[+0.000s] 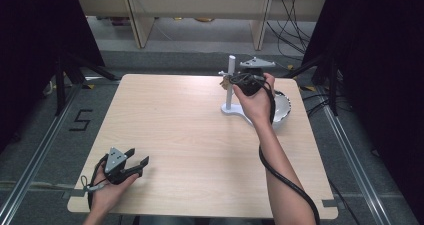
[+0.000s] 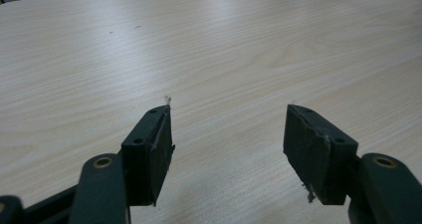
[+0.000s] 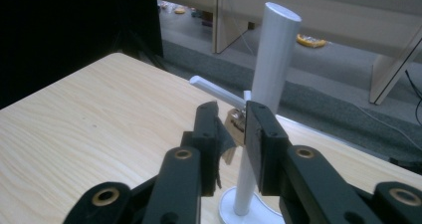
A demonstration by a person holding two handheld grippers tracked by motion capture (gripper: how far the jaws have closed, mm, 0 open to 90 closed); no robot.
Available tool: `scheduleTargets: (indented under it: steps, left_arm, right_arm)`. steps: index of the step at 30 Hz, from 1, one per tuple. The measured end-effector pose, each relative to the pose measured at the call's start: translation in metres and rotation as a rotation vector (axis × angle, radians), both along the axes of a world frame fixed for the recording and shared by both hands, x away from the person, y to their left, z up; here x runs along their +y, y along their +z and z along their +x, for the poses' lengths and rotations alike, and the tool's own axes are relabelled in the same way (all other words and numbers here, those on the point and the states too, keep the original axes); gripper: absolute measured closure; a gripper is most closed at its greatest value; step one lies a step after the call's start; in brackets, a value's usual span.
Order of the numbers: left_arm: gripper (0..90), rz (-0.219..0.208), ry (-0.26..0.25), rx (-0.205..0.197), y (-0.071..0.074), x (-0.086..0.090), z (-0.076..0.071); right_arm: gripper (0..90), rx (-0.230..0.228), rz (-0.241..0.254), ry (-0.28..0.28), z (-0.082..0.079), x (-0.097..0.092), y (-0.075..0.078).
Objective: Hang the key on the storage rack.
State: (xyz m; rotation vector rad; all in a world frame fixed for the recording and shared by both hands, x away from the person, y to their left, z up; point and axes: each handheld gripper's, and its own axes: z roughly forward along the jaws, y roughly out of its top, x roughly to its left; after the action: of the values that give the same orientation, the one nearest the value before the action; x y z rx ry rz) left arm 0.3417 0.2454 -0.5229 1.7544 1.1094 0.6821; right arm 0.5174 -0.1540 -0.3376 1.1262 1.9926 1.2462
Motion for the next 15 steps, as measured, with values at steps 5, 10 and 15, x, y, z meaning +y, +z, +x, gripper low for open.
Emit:
scheduleTargets:
  steps: [5,10,15]
  left_arm:
    - [35.6,0.006,0.000,-0.003,0.000,0.000,0.000]
    - [35.7,0.008,0.001,-0.004,0.000,0.000,0.000]
    - [35.7,0.010,-0.004,-0.007,0.000,0.000,0.000]
  right_arm:
    - [69.2,-0.023,-0.021,-0.004,-0.017,-0.016,0.001]
    - [67.2,-0.041,-0.031,-0.006,-0.028,-0.028,-0.002]
    - [64.8,-0.048,-0.063,-0.013,-0.039,-0.042,-0.003]
